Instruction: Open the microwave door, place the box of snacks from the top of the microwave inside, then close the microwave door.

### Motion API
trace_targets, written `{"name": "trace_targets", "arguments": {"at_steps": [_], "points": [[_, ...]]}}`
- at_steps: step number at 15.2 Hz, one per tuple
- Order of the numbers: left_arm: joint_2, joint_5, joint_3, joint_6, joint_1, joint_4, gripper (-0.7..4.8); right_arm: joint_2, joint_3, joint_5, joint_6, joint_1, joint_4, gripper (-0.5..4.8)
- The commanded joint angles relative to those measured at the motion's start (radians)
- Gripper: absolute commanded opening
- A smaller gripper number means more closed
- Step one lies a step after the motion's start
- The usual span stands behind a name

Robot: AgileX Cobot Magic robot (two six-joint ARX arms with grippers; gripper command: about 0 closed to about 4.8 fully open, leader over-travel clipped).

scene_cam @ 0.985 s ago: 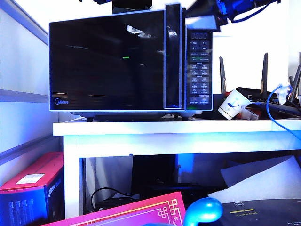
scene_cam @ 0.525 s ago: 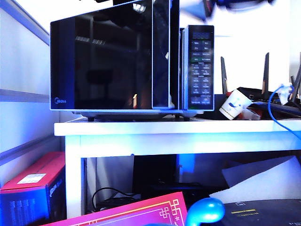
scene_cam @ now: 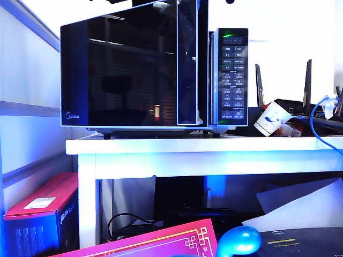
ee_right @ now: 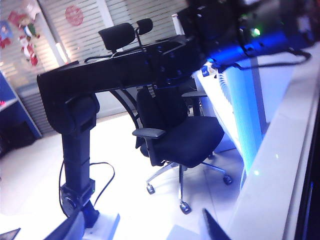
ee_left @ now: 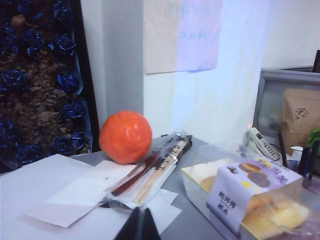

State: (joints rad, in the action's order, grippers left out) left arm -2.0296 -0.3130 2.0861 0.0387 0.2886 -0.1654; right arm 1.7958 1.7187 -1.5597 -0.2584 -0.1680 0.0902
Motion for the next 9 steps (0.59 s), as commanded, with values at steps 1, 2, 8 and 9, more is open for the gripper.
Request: {"name": "trace_targets", "arguments": {"at_steps": [1,2,8,9], "points": [[0.005,-0.005,0.006,-0.002,0.002,0.035,-0.06,-0.007,0.004,0.01,-0.011,-0.001,0.04,3.01],[0.005,-0.005,0.006,-0.002,0.002,0.071,-0.06,-0.007,0.004,0.045,-0.01,-0.001,0.064,3.01],[-0.014,-0.005,0.005,-0.035,0.002,0.231,-0.06,-0.006,0.004,0.459,0.059,0.019,0.181,3.01],[-0.015,-0.005,0.005,-0.036,0.002,0.234,-0.06,-0.006,0.004,0.554,0.09,0.02,0.169,3.01]]}}
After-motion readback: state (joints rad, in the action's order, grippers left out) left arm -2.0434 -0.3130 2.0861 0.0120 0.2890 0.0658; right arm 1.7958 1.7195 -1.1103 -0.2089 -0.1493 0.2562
